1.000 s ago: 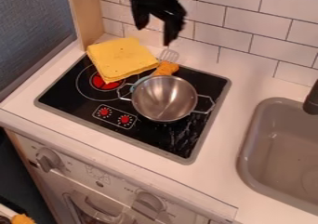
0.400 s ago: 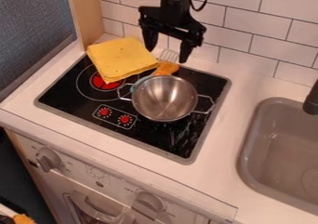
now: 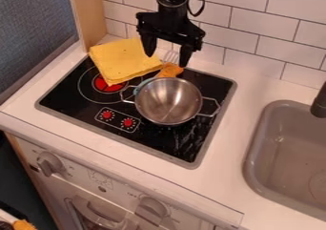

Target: Move the orange object to the bottom of the left burner

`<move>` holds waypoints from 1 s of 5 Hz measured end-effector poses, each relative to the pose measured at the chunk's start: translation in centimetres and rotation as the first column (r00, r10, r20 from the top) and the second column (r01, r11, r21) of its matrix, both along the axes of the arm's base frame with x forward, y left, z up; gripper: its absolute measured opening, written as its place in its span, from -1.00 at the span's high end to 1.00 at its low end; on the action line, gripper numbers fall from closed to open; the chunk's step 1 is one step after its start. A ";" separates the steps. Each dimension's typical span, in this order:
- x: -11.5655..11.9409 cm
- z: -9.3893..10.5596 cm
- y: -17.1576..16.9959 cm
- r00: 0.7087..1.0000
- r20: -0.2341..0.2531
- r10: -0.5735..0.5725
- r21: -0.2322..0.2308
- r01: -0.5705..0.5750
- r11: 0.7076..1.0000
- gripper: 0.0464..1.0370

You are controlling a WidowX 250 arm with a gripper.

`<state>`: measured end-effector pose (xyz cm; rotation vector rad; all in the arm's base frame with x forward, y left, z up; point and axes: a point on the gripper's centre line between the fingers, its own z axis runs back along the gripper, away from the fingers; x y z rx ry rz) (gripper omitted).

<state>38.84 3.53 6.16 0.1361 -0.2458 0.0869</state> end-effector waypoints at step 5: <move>0.7 -4.6 -0.6 0.994 -0.112 -0.012 0.012 0.013 1.000 0.20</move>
